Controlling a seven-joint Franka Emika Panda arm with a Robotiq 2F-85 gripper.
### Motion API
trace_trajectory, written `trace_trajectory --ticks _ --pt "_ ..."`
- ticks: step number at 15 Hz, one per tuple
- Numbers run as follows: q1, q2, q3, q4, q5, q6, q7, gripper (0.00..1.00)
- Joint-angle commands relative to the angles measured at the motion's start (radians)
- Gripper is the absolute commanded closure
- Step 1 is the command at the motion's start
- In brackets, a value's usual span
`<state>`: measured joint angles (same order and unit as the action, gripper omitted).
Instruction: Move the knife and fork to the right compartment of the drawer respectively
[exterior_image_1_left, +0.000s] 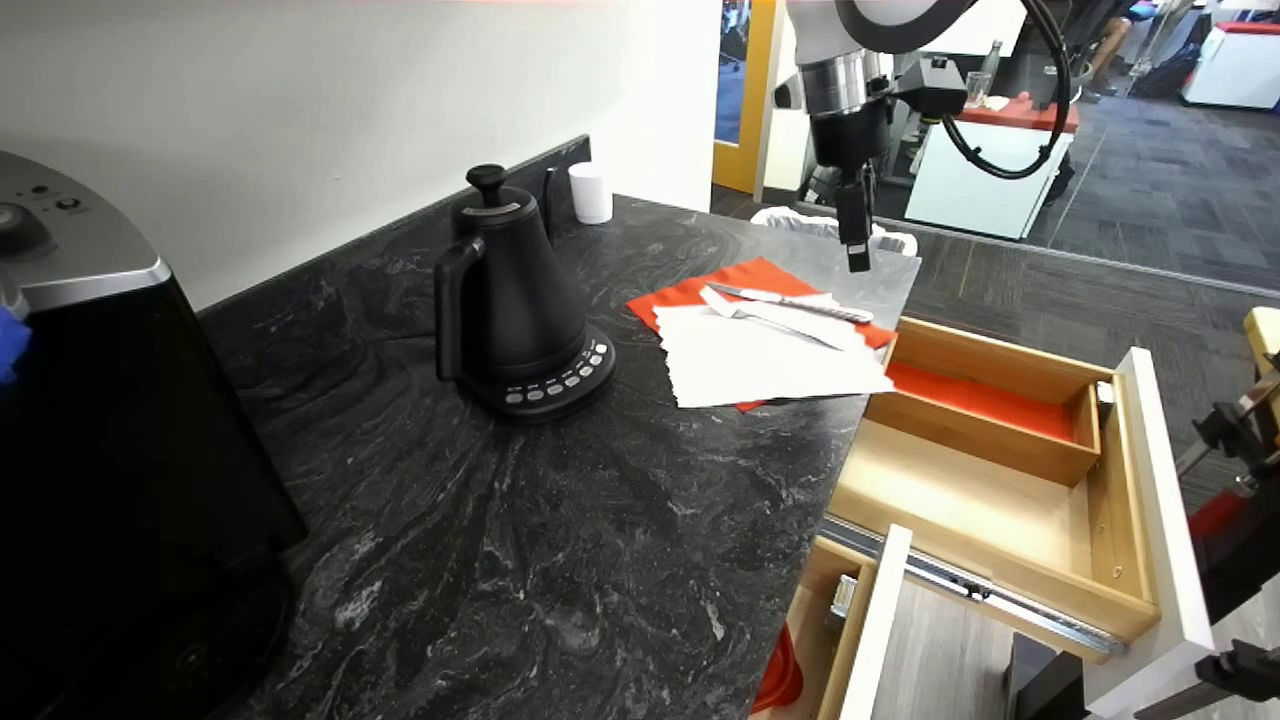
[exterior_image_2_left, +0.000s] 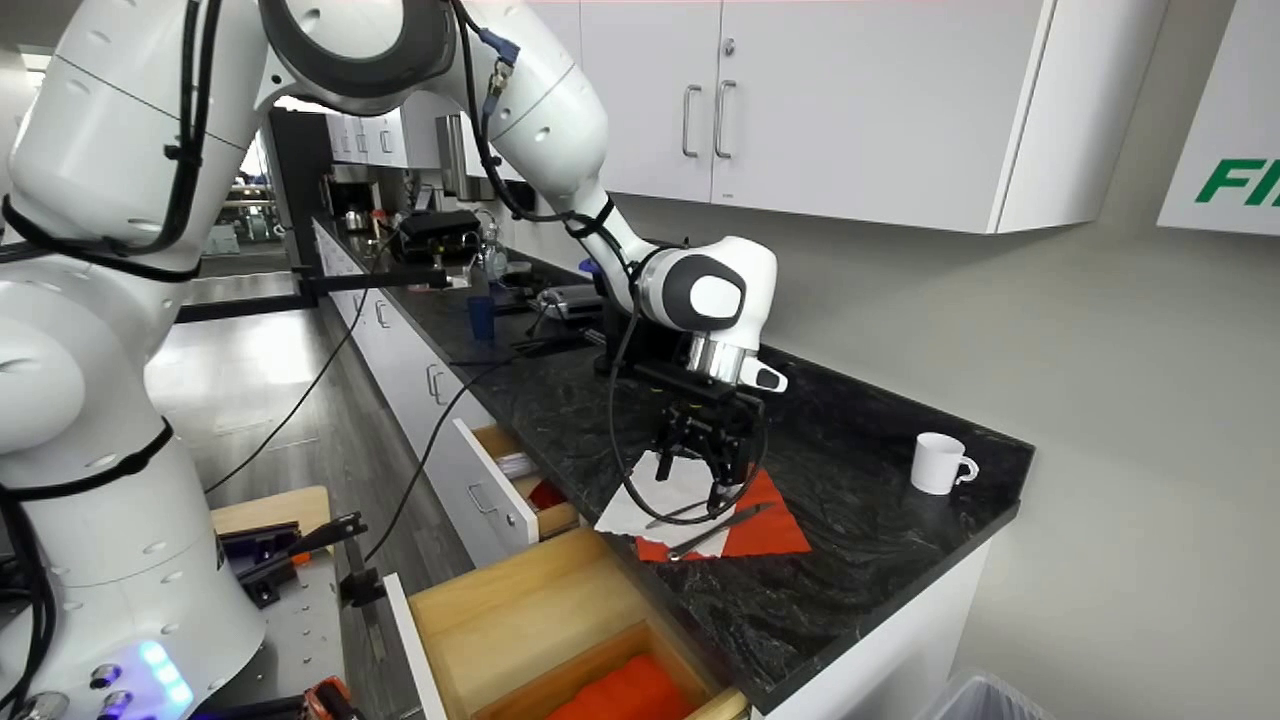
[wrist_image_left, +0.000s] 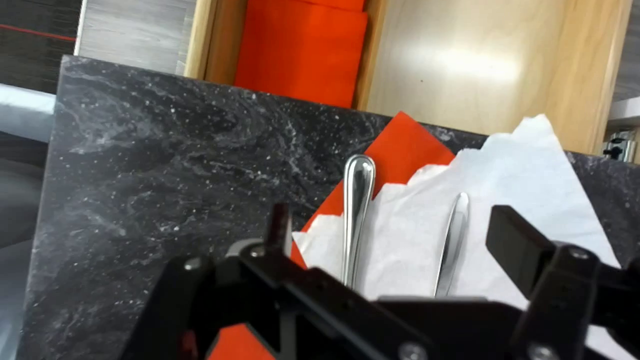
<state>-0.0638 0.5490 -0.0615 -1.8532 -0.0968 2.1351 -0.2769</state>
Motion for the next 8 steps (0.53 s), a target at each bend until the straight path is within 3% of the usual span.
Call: trace_trajectory --ticks 1,8 --pt "0.008 0.004 -0.015 0.004 -0.04 0.046 0.11 0.0" --pt "-0.008 0.013 -0.003 0.006 -0.032 0.023 0.123 0.0"
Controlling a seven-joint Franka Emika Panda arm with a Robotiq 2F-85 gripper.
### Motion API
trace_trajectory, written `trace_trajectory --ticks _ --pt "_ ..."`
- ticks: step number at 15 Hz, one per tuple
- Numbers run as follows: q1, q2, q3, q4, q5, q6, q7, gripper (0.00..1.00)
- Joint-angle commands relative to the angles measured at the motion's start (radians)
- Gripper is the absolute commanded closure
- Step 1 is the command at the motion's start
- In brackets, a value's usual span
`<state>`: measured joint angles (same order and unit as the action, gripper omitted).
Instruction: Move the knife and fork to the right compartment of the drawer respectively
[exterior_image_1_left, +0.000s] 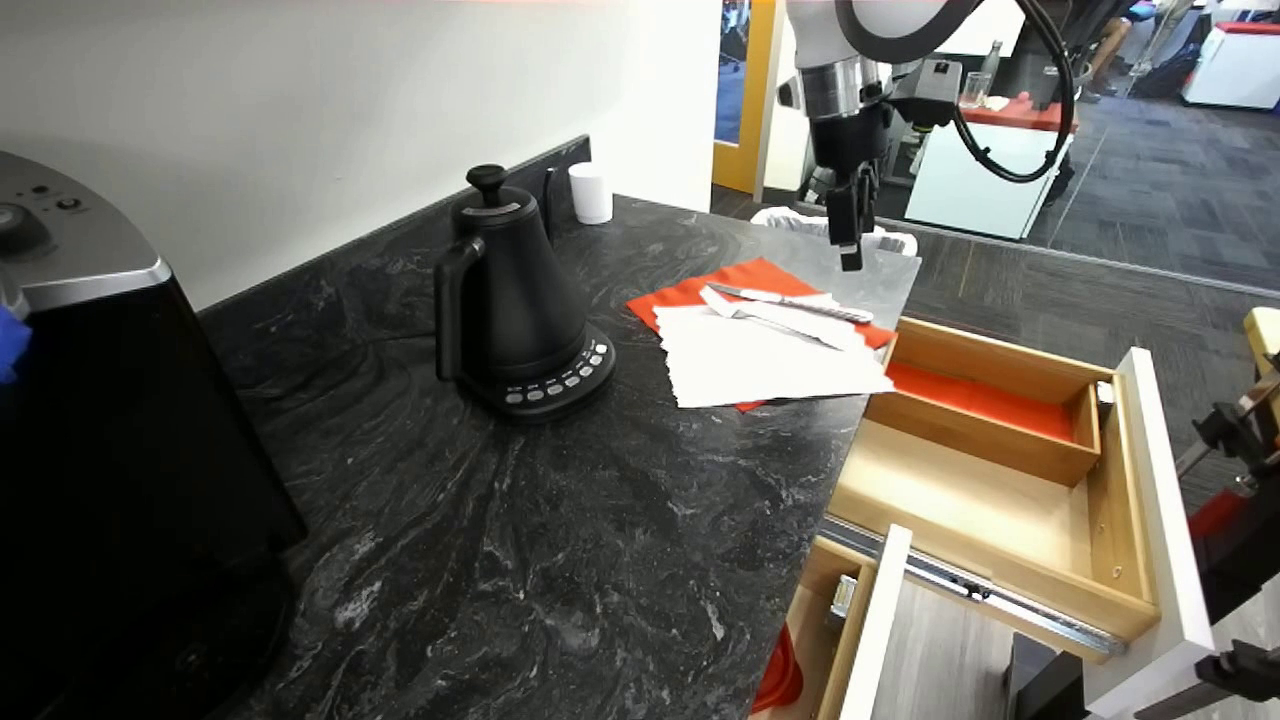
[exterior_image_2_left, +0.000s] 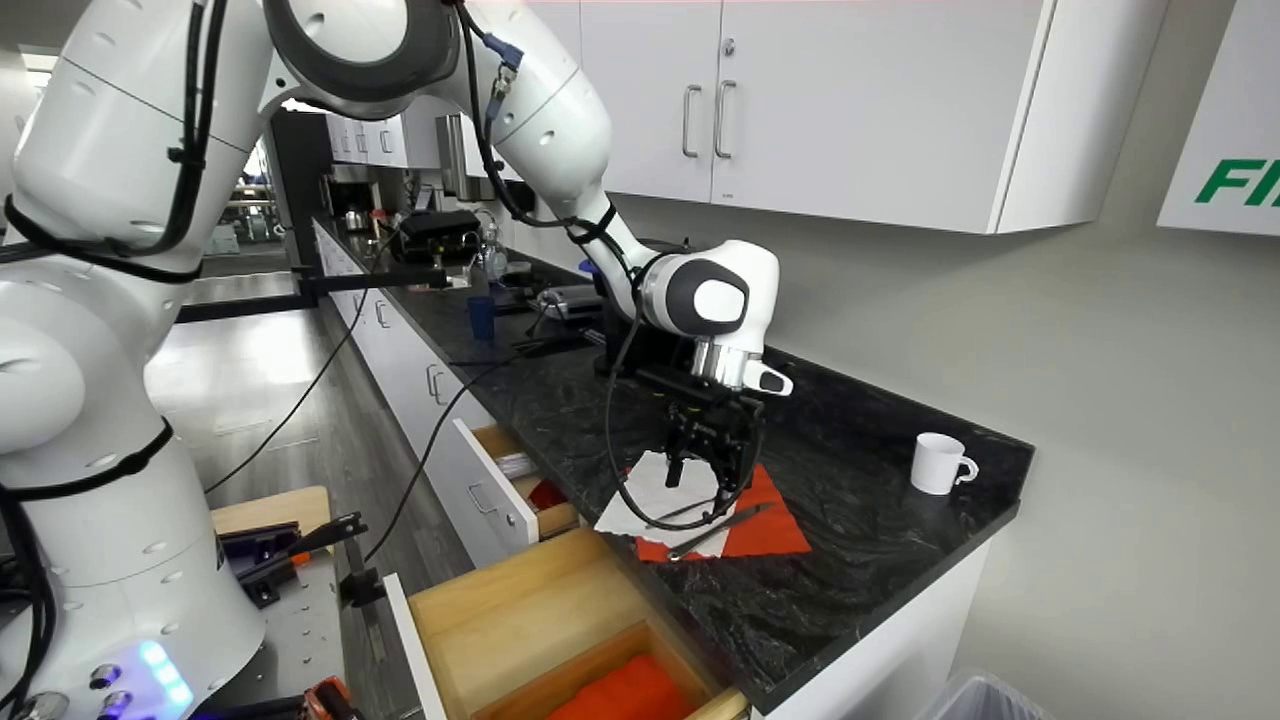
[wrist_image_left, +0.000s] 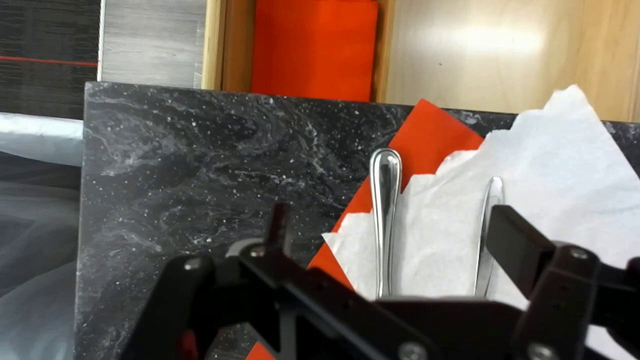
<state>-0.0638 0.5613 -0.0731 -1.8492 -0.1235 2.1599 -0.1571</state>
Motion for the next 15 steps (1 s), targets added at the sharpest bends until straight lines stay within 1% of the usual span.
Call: trace_trajectory --ticks 1,12,13,15 --pt "-0.008 0.0 0.008 0.002 -0.005 -0.002 0.005 0.0" --pt "-0.008 0.0 0.008 0.002 -0.005 -0.002 0.006 0.0" --pt "-0.012 0.005 0.01 0.0 -0.006 0.014 -0.005 0.0" --pt "-0.019 0.026 0.01 0.004 -0.014 0.092 -0.022 0.0"
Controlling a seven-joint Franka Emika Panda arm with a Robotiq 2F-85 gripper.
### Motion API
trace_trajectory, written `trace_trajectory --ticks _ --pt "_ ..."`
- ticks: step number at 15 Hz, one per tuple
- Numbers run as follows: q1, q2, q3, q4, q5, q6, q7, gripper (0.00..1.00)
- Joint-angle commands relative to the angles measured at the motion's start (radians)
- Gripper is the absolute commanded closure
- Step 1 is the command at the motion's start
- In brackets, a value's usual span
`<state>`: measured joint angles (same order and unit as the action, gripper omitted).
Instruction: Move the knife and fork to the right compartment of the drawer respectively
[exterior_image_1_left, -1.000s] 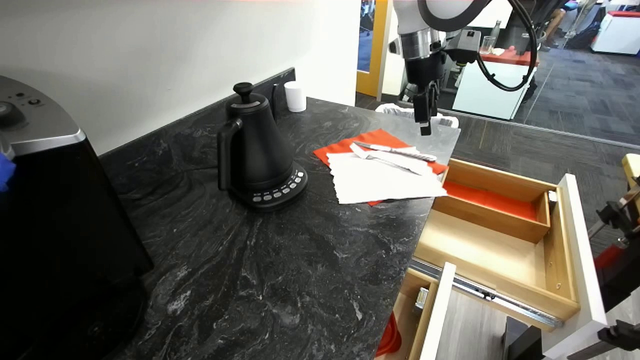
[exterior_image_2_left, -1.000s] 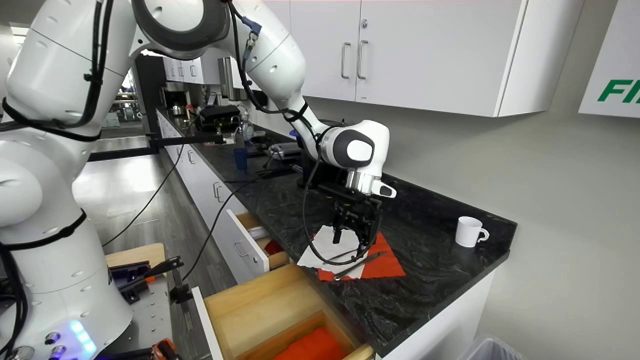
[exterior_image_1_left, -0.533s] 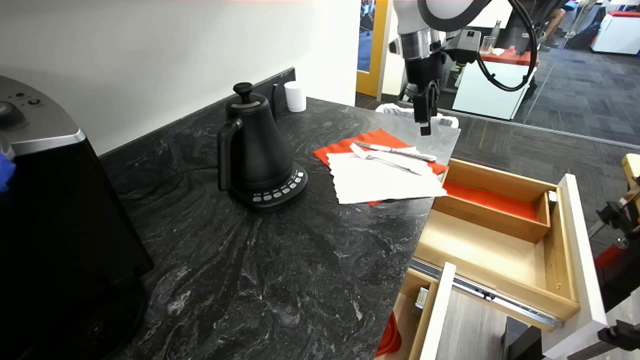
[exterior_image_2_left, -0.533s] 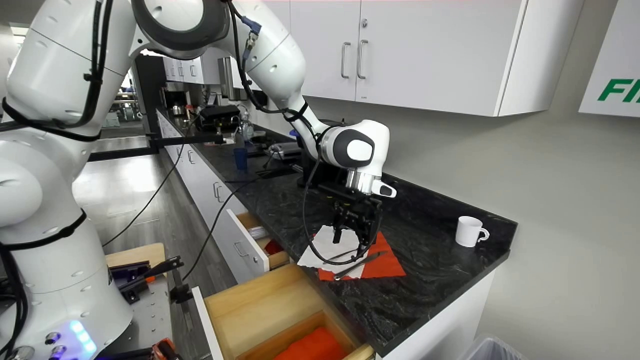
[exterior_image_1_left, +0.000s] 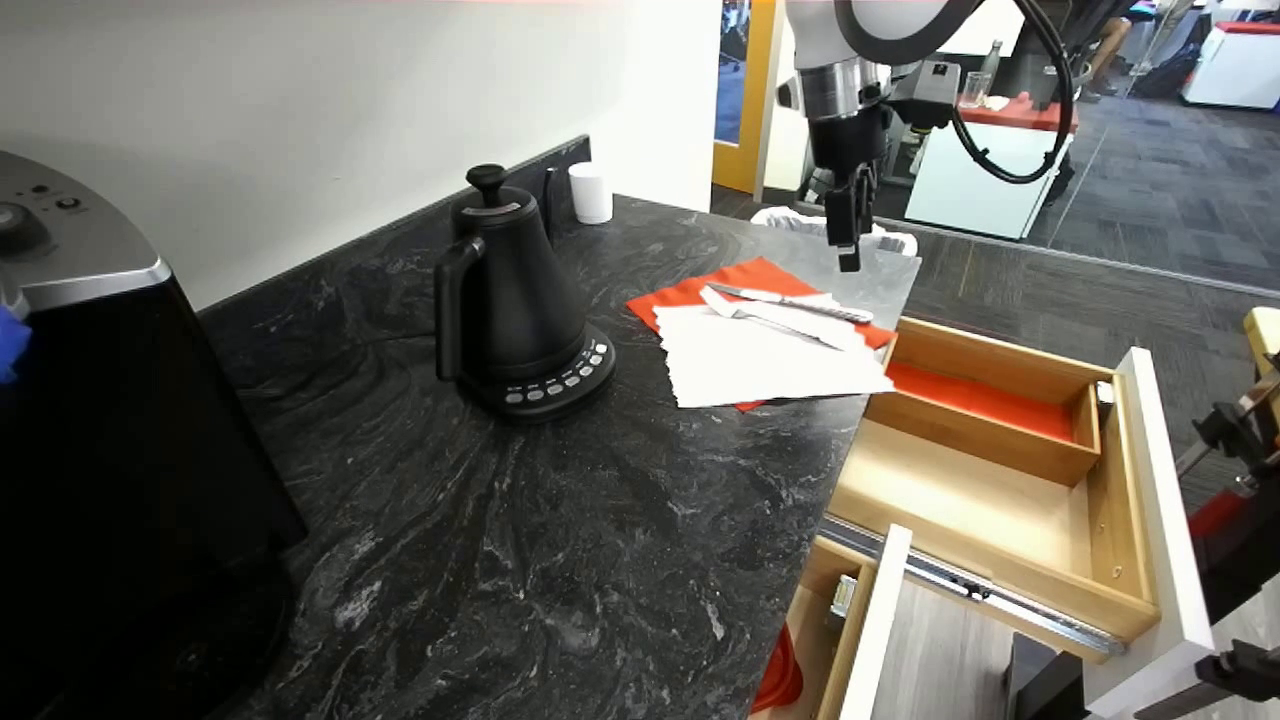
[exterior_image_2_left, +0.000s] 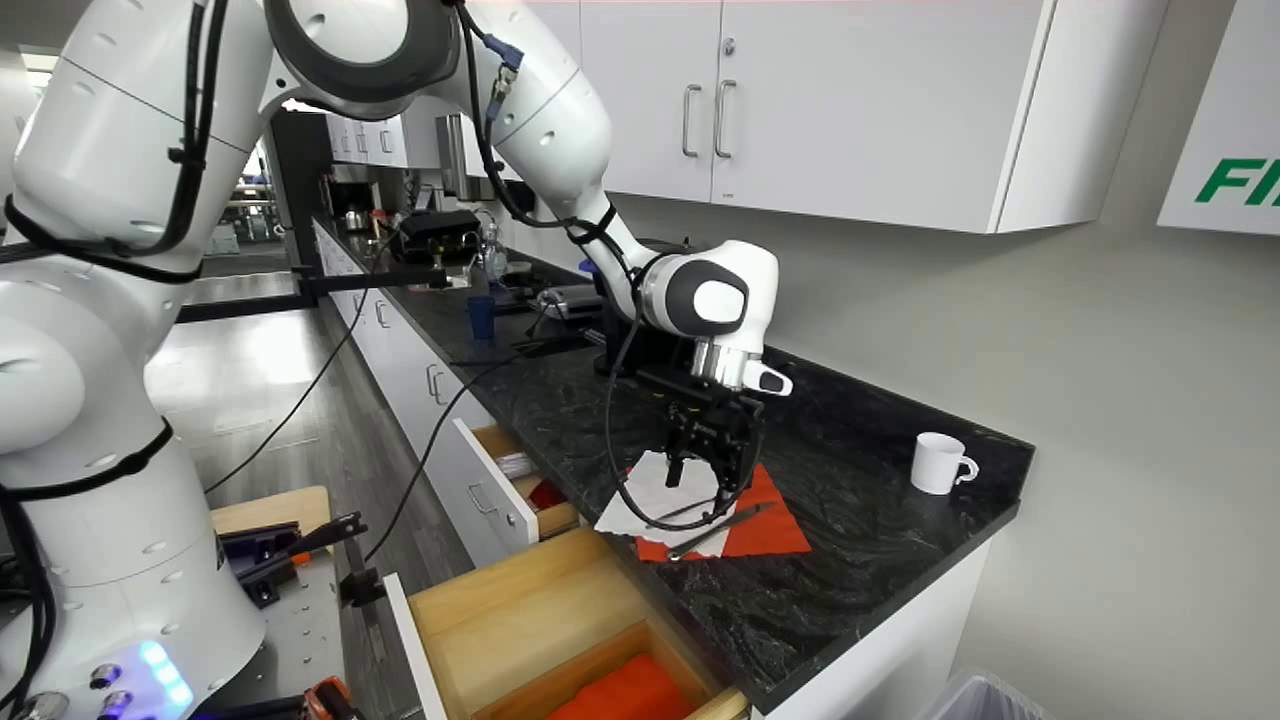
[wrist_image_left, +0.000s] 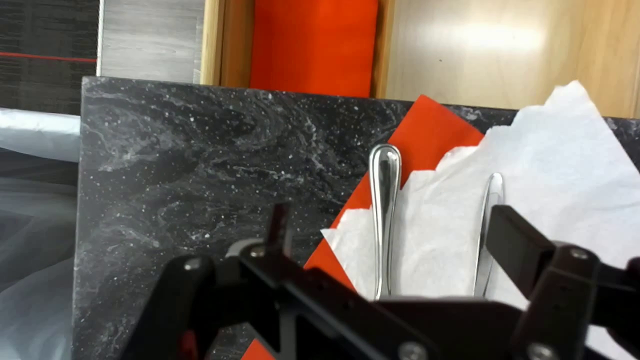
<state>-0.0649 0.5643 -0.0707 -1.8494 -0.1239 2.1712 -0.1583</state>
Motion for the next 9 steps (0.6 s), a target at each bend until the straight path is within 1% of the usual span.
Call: trace_trajectory --ticks 1,4,9 --pt "-0.02 0.036 0.008 0.008 -0.018 0.125 -0.03 0.0" --pt "-0.034 0.088 0.012 0.021 -0.013 0.275 -0.056 0.0" --pt "-0.074 0.167 0.04 0.047 0.018 0.46 -0.088 0.0"
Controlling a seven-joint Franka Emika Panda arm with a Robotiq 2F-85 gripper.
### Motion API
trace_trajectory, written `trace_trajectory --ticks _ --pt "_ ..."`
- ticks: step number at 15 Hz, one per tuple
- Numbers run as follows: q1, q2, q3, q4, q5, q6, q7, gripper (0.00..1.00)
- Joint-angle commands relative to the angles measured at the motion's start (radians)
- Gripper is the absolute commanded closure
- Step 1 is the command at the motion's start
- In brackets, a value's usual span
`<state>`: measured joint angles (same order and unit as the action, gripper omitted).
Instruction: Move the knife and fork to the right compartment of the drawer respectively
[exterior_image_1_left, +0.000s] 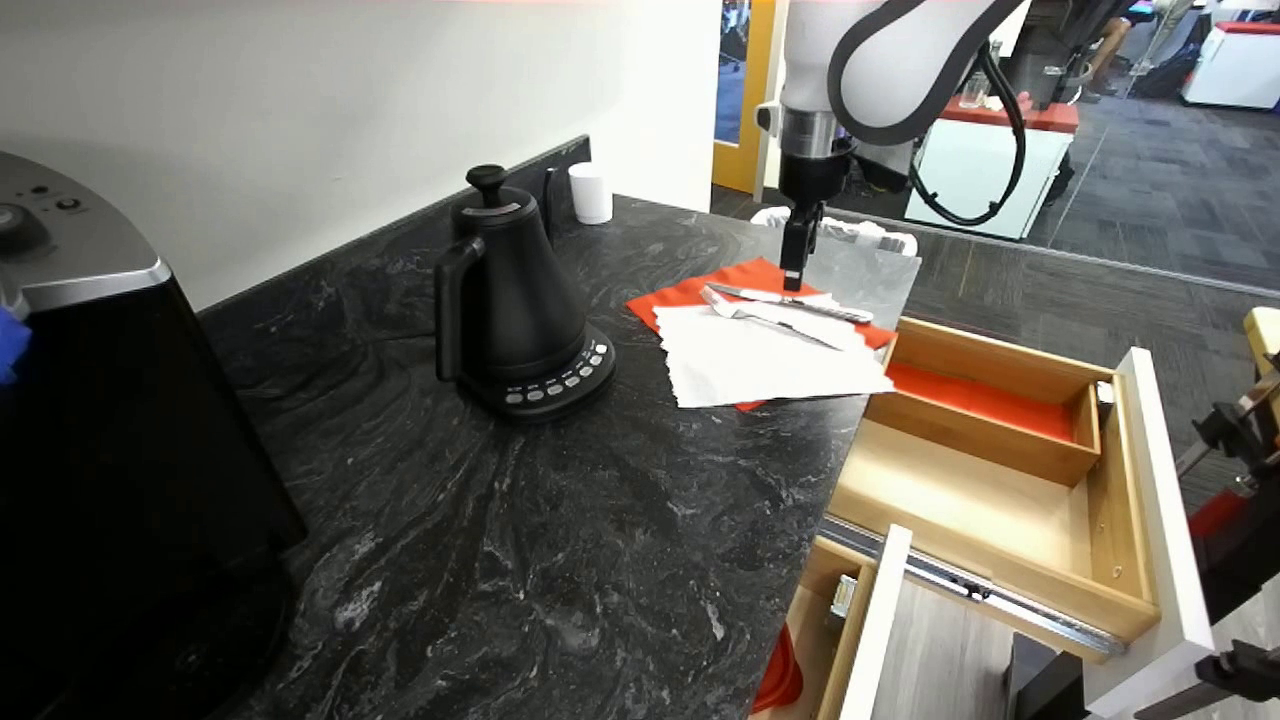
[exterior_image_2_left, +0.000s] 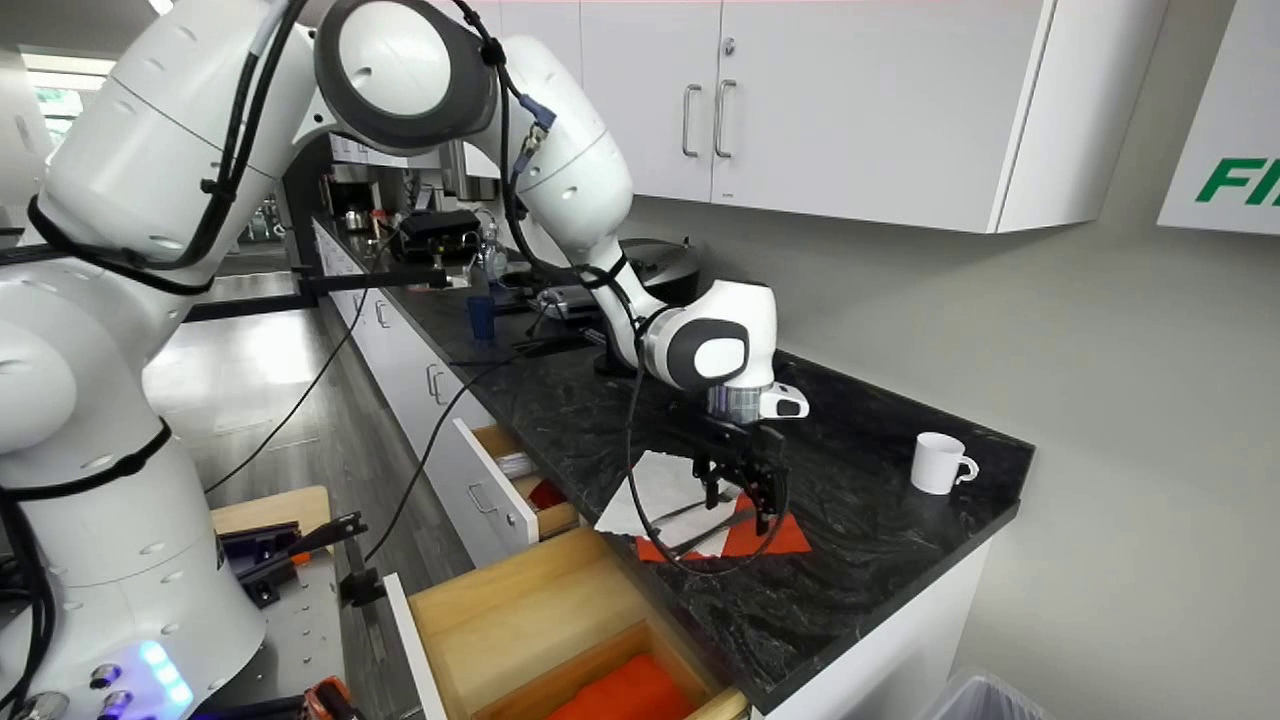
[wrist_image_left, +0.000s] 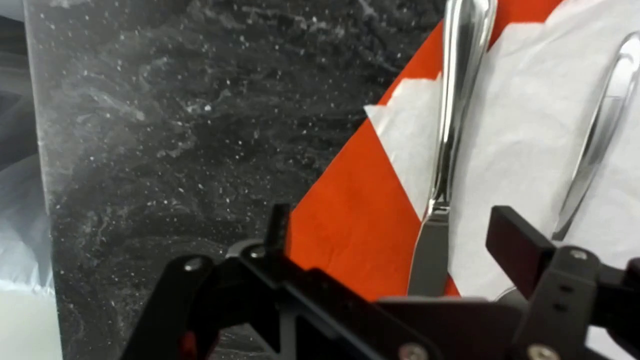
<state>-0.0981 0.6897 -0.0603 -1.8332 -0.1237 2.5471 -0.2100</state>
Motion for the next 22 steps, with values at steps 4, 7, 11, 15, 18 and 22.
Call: trace_trajectory --ticks 4,7,11,15,18,22 --pt "-0.07 0.089 0.052 0.07 0.032 0.164 -0.05 0.0" --pt "-0.089 0.09 0.085 0.09 0.058 0.117 -0.061 0.0" --pt "-0.095 0.073 0.114 0.083 0.084 0.081 -0.074 0.0" --pt "-0.064 0.067 0.083 0.089 0.075 0.021 -0.037 0.0" --pt "-0.061 0.062 0.077 0.103 0.084 -0.064 -0.021 0.01" --pt "-0.057 0.081 0.061 0.16 0.094 -0.199 0.008 0.0"
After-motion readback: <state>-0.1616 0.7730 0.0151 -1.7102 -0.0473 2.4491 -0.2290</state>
